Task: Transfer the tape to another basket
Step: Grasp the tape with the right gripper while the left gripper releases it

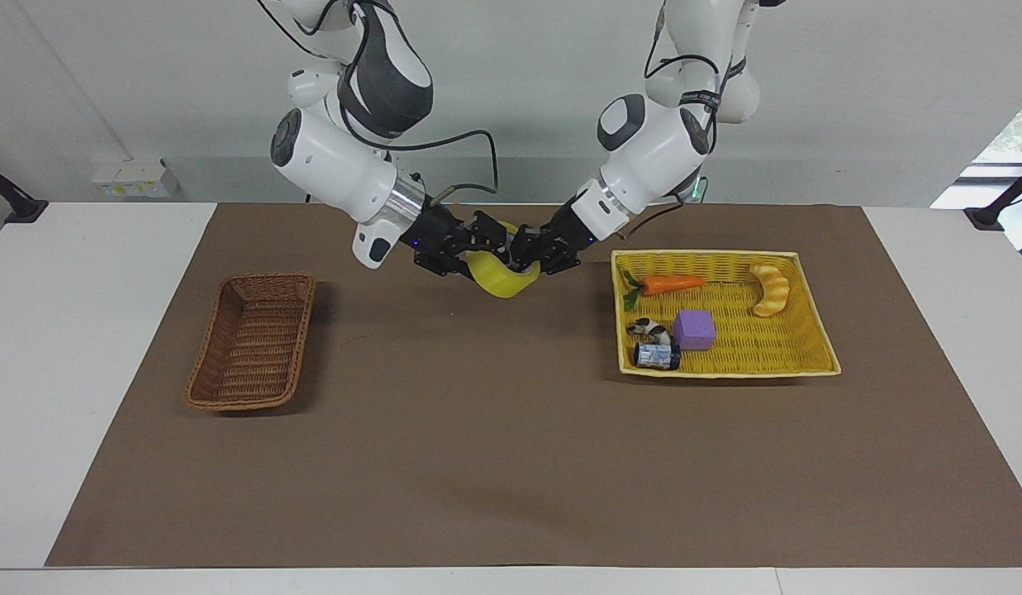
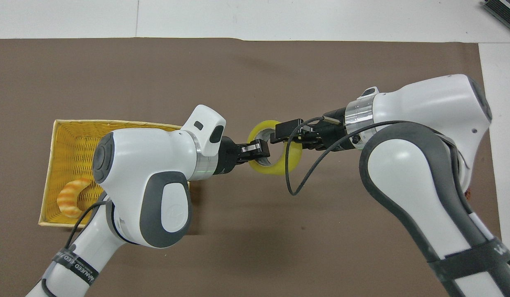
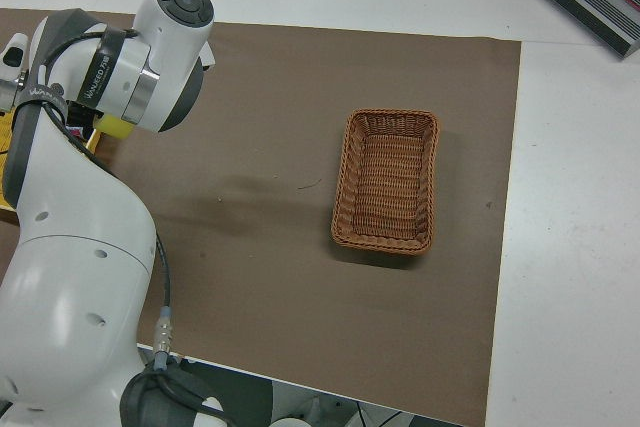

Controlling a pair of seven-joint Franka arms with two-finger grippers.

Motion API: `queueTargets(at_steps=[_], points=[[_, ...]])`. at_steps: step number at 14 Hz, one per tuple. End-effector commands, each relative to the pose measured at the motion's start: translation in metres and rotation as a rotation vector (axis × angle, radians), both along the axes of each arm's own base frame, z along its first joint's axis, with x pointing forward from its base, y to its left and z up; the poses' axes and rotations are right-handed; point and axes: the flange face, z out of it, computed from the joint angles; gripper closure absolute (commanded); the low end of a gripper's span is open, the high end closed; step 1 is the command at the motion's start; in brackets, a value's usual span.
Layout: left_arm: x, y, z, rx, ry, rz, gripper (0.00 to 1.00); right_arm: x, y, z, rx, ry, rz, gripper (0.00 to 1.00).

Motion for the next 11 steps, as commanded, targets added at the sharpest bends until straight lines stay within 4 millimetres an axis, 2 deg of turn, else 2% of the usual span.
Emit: queueTargets(at_steps=[1,2,3,4,6,7,9,11], points=[[0.005,0.003,0.015,-0.038,-0.023,0.051,1.0,-0.008,-0.014,-0.014,-0.003,0.053,-0.007,1.0],[0.005,0.003,0.014,-0.037,-0.022,0.05,0.88,-0.008,-0.014,-0.013,-0.004,0.052,-0.005,1.0],[0.006,0.004,0.017,-0.034,-0.027,0.045,0.32,-0.007,-0.015,-0.014,-0.007,0.053,-0.008,1.0],[0.005,0.006,0.02,-0.037,-0.027,0.051,0.0,-0.007,-0.015,-0.014,-0.009,0.055,-0.007,1.0],[0.003,0.015,0.037,-0.052,0.0,0.055,0.0,-0.007,-0.016,-0.015,-0.017,0.055,-0.003,1.0],[0.006,0.025,0.04,-0.051,0.02,0.048,0.0,-0.005,-0.024,-0.015,-0.017,0.058,-0.013,1.0],[0.016,0.054,0.049,-0.013,0.034,0.026,0.0,-0.002,-0.035,-0.017,-0.021,0.058,-0.024,1.0],[0.026,0.079,0.056,0.052,0.028,0.001,0.0,0.002,-0.057,-0.021,-0.054,0.061,-0.02,1.0]])
